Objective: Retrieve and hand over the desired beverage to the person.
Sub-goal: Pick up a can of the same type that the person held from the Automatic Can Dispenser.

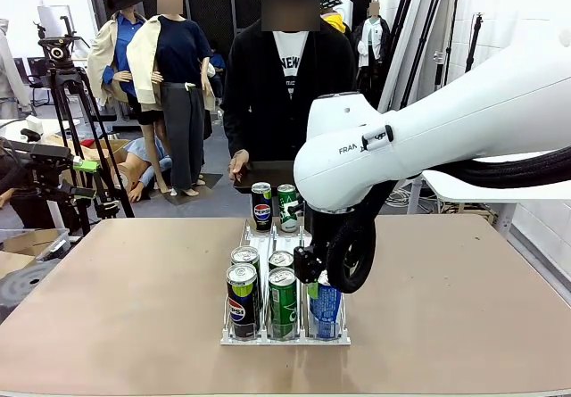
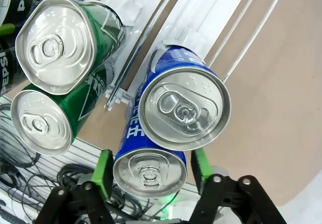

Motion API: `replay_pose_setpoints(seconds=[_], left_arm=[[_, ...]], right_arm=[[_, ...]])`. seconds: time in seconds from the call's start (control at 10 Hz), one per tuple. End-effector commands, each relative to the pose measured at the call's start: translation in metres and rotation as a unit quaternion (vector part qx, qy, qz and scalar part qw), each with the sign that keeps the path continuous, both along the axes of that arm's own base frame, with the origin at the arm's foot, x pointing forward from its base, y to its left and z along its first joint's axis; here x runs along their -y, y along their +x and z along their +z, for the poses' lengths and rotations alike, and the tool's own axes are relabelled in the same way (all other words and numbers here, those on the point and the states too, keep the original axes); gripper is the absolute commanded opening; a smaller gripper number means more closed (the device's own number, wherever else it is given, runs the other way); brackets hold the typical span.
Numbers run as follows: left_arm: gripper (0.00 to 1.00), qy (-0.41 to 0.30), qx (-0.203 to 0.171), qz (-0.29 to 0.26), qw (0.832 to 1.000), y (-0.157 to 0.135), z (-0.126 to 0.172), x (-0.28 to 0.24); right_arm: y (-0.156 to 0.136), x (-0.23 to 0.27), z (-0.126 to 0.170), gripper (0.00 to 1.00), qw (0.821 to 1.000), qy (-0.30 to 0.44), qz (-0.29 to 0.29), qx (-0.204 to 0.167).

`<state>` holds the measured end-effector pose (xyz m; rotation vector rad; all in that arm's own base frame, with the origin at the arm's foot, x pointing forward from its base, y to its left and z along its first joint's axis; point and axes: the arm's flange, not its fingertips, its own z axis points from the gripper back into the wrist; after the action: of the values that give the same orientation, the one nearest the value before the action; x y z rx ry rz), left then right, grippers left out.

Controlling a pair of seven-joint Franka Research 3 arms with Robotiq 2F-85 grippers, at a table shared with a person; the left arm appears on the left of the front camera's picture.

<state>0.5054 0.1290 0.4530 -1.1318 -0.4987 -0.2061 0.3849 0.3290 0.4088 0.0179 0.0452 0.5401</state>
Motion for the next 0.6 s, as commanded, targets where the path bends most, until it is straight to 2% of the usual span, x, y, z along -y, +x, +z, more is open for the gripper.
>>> replay_pose_setpoints(seconds=[0.0,0.4,0.5], left_arm=[[1.0,0.001,0.0,0.0,1.0,-0.001,0.0005,-0.0012],[1.0,0.001,0.0,0.0,1.0,-0.001,0.0005,-0.0012],[1.0,0.001,0.0,0.0,1.0,-0.001,0.0005,-0.0012]], right_arm=[[0.0037,-0.0052,-0.0019,0.54,1.0,0.015,0.002,-0.007],[0.0035,-0.0057,-0.0031,0.0,1.0,0.019,0.002,-0.011],[0.0044,-0.0041,-0.0012,0.0,1.0,0.025,-0.005,-0.007]])
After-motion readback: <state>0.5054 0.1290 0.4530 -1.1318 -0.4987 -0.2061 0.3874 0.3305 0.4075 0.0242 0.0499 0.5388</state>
